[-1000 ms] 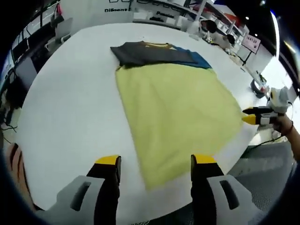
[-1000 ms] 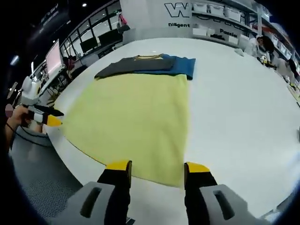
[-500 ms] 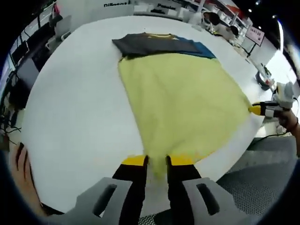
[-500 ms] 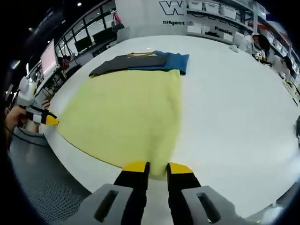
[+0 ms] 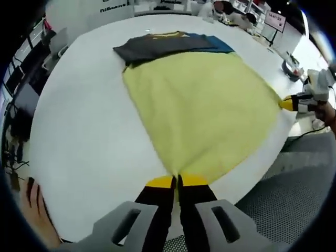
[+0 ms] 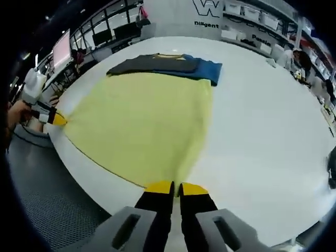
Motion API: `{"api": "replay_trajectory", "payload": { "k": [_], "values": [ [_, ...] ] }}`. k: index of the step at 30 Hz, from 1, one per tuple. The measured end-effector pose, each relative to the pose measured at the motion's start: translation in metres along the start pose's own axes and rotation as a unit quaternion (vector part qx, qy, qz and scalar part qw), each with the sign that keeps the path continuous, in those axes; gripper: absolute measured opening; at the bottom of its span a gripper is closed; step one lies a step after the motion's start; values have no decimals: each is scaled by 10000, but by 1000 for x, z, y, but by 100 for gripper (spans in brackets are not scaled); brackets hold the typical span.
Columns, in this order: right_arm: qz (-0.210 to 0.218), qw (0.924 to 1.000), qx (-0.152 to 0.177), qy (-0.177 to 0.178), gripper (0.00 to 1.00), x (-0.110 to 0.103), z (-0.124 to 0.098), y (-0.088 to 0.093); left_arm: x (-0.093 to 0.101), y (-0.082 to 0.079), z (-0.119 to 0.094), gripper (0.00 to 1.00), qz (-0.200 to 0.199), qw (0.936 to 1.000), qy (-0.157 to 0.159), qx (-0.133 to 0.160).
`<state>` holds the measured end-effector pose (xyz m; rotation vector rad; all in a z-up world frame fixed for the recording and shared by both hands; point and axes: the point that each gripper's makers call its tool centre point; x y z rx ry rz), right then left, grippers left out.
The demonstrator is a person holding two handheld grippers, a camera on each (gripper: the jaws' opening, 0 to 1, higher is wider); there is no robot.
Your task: Fold the garment on the visible template until the final outline fits inside the template.
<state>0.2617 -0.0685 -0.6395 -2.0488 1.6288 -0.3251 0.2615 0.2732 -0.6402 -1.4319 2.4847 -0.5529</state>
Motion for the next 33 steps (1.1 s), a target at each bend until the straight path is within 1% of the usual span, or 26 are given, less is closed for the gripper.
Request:
{"api": "replay_trajectory", "payload": {
  "k": [3,6,11,13,18,20,25,28,33],
  "values": [
    [-53,9999,-130,-83,0,-5,-3,4,-1,3,-2,6,12,10000,-1,-41],
    [-92,9995,-255,-161,0,-8,-6,8,0,9,-5,6,41,9999,29,-158],
    [-92,9980,-554,-292,0,-13,-12,20,4,18,-9,6,73,9996,36,-280],
    [-123,9977,-596,-299,0,-14,-13,22,5,20,-11,6,114,9995,19,-293],
    [-209,9956,-846,-330,0,-17,-18,31,10,28,-16,6,157,9988,84,-455],
    [-227,9947,-928,-368,0,-19,-20,34,12,31,-16,6,250,9983,76,-527],
    [-319,9929,-1065,-433,0,-23,-22,41,15,37,-18,6,461,9965,85,-699],
    [-329,9925,-1102,-409,0,-22,-23,44,18,39,-19,6,486,9960,138,-743],
    [-377,9918,-1151,-398,0,-23,-25,46,18,42,-21,6,413,9961,166,-756]
  ]
}}
Point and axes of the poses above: the point that each gripper's makers call its tool centre point, and the gripper's own axes: z roughly forward along the fingers, x roughly to its right, y roughly out of its underside, and after that the axes turned 9 degrees about z, right-handed
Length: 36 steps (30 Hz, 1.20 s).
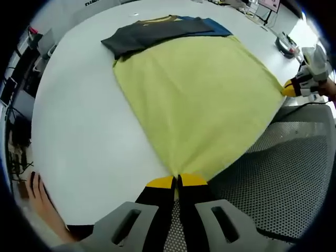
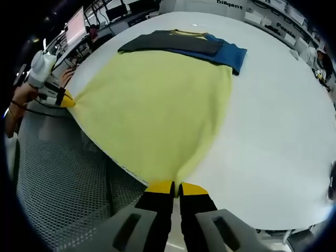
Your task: Fold the garment on the visible template until the final outline fits inside the template.
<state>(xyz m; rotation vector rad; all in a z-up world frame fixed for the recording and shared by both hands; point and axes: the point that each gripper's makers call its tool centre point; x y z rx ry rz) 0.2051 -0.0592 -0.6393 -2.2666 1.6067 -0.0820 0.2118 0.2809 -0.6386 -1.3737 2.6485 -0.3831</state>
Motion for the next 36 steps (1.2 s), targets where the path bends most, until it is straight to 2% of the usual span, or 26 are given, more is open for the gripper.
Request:
{"api": "replay_trajectory", "payload": {
  "k": [8,16,22,24,28,29,32,34,36],
  "values": [
    [-216,9995,-215,-6,0,-8,-1,10,4,10,-3,6,-116,9998,166,-88],
    [-339,9993,-148,13,0,-11,-12,4,4,5,-12,6,-105,9998,182,-35],
    [-176,9994,306,-47,0,-13,-26,-21,0,-7,-23,6,-197,9995,198,123],
    [-83,9980,628,-60,0,-11,-31,-36,-3,-14,-28,6,-256,9993,179,204],
    [-7,9964,847,24,0,-4,-36,-48,-10,-24,-33,6,-347,9988,108,334],
    [6,9958,913,51,0,-1,-39,-52,-16,-32,-37,6,-429,9978,58,504],
    [78,9943,1060,82,0,3,-43,-62,-25,-45,-42,6,-666,9947,75,779],
    [102,9932,1155,119,0,6,-45,-68,-29,-48,-44,6,-715,9941,72,812],
    [113,9917,1266,208,0,10,-47,-76,-34,-58,-49,6,-796,9920,33,979]
  ]
}}
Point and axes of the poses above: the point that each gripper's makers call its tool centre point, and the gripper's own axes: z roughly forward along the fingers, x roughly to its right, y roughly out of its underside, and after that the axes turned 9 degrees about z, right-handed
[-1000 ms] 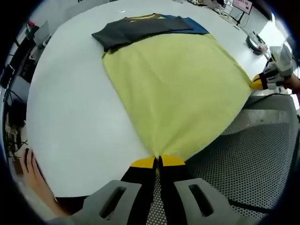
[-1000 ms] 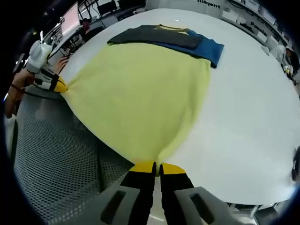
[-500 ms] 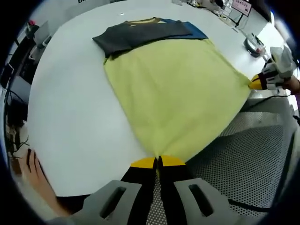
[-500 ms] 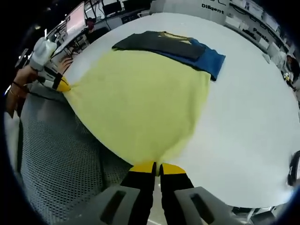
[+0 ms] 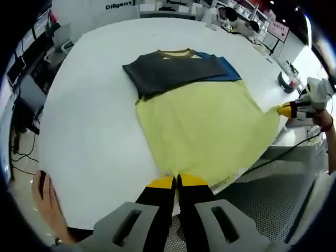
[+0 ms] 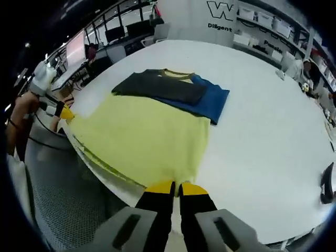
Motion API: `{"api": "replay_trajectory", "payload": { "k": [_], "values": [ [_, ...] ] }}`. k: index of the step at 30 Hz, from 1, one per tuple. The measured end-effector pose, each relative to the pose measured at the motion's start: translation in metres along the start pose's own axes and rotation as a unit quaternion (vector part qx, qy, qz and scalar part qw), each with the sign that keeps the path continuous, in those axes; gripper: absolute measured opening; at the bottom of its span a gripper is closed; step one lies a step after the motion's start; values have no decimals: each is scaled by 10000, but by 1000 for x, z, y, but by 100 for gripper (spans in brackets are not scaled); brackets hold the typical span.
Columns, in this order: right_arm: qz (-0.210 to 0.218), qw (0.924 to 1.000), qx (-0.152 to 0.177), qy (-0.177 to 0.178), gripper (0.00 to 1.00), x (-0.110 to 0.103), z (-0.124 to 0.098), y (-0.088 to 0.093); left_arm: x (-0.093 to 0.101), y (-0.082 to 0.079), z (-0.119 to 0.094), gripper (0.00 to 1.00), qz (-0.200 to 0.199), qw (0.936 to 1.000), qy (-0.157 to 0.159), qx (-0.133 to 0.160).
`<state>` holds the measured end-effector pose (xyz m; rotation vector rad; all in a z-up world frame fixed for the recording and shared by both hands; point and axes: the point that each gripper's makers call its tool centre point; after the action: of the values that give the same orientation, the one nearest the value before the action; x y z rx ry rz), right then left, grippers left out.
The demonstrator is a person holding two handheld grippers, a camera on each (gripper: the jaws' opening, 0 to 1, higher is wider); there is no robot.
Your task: Fold the garment on the visible template until the final outline fits inside the template.
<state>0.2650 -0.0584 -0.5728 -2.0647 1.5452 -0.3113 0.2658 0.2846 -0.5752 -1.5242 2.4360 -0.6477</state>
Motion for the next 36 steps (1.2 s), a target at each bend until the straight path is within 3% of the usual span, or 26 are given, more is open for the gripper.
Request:
{"api": "replay_trajectory", "payload": {
  "k": [5,11,24,31,36],
  "values": [
    [8,9997,223,44,0,4,0,-20,-12,-29,-6,5,-124,9990,-131,399],
    [-122,9995,278,92,0,11,2,-38,-20,-59,-8,5,0,9981,-204,577],
    [-281,9987,335,271,0,24,10,-74,-30,-94,-9,5,95,9960,-300,834],
    [-338,9969,623,331,0,29,11,-108,-41,-118,-10,5,163,9944,-448,947],
    [-463,9944,744,593,0,36,16,-131,-49,-140,-9,5,82,9906,-587,1232]
  ]
}}
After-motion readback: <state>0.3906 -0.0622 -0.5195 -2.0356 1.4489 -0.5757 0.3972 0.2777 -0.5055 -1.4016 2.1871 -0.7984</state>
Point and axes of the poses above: the point that each gripper's makers call its tool centre point, and the gripper's own axes: z roughly forward along the fingers, x roughly to its right, y roughly out of its underside, and after that the axes turned 9 degrees about z, right-handed
